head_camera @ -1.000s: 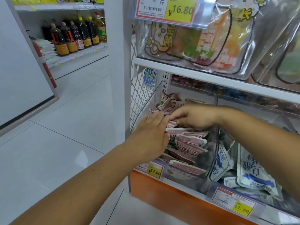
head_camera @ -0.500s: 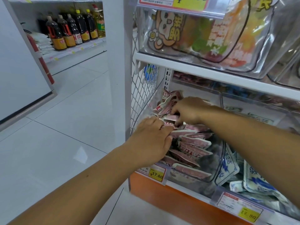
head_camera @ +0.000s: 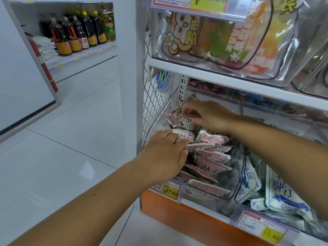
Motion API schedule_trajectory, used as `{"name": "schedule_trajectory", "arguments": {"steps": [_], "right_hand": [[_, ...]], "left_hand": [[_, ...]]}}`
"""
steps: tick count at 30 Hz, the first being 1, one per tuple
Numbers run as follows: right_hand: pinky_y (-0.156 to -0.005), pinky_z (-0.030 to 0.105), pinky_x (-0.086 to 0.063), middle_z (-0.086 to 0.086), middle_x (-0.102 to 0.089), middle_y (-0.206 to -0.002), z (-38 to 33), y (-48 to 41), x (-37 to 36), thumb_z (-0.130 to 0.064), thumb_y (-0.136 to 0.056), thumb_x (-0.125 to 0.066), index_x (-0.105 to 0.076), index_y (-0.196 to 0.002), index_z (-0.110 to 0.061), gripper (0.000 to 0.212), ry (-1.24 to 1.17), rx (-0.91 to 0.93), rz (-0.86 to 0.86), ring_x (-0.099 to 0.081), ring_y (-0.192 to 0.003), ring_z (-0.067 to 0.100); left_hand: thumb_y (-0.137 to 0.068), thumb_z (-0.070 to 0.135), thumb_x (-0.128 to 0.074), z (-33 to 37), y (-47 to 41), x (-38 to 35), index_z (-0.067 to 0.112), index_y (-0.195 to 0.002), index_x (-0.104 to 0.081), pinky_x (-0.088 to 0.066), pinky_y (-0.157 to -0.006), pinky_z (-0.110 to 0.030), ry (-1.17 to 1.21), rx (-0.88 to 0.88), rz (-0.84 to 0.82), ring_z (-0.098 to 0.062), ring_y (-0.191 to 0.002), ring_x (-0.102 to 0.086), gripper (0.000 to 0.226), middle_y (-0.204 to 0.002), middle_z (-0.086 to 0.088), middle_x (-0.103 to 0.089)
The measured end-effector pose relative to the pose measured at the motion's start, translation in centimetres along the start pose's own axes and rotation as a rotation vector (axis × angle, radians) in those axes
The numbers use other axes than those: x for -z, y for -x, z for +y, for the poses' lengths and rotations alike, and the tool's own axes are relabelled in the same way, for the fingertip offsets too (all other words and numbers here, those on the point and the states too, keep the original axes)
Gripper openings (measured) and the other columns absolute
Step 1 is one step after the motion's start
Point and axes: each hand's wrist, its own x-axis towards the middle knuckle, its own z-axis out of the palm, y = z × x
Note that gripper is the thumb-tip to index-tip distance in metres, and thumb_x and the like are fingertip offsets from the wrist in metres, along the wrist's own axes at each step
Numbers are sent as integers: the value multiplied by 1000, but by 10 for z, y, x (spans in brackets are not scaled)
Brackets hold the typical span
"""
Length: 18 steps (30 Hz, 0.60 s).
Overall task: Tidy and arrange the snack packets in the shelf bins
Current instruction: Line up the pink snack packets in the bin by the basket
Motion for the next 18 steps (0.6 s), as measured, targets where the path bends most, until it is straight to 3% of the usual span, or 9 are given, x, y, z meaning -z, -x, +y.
{"name": "schedule_trajectory", "arguments": {"steps": [3,6,8,11,15,17,18], "right_hand": [[-79,43,-49,-6,-59,-107,-9,0,-3,-34,-81,-43,-57,-96,-42,22,10,81,-93,-60,-94,24],[-85,34,-46,-12,-53,-129,-4,-4,-1,-7,-83,-50,-66,-91,-37,35,152,110,-180,-54,-114,19],[-96,32,-38,-14,-44,-144,0,-9,-3,-7,-91,-53,-68,-109,-40,40,221,112,-225,-43,-131,16],[-103,31,-33,-7,-39,-148,0,-20,-12,-24,-94,-59,-42,-142,-37,52,281,115,-338,-38,-135,18],[-107,39,-30,-6,-18,-157,3,-25,-16,-10,-92,-57,-19,-148,-45,77,456,127,-387,-20,-143,21],[-108,42,-26,-6,-15,-158,10,-26,-21,-21,-97,-50,-20,-147,-48,64,453,114,-341,-18,-144,21],[-109,43,-24,-6,-16,-159,13,-27,-25,-38,-98,-45,-23,-146,-47,54,421,80,-303,-18,-144,21]], "left_hand": [[-96,46,-7,0,0,-2,30,-149,-26,-11,-118,-41,6,5,-4,-20,-144,-13,58,-156,-1,-27],[-102,41,-16,0,0,-1,31,-147,-29,-13,-116,-38,47,13,6,-18,-140,-19,48,-151,3,-35],[-100,43,-13,1,-1,-1,32,-146,-29,-15,-113,-37,59,12,20,-18,-134,-25,50,-144,5,-43],[-94,47,-7,2,-2,-4,35,-147,-25,-19,-110,-38,33,17,32,-20,-129,-29,57,-138,5,-47],[-90,50,3,0,0,-7,37,-147,-29,-19,-108,-36,-1,-7,69,-20,-127,-32,66,-137,6,-48],[-86,52,7,-1,-1,-6,35,-146,-31,-19,-109,-36,8,-17,69,-20,-129,-33,73,-138,6,-49],[-86,52,8,-2,-1,-6,35,-146,-32,-19,-110,-37,18,-21,68,-20,-130,-33,74,-138,5,-49]]}}
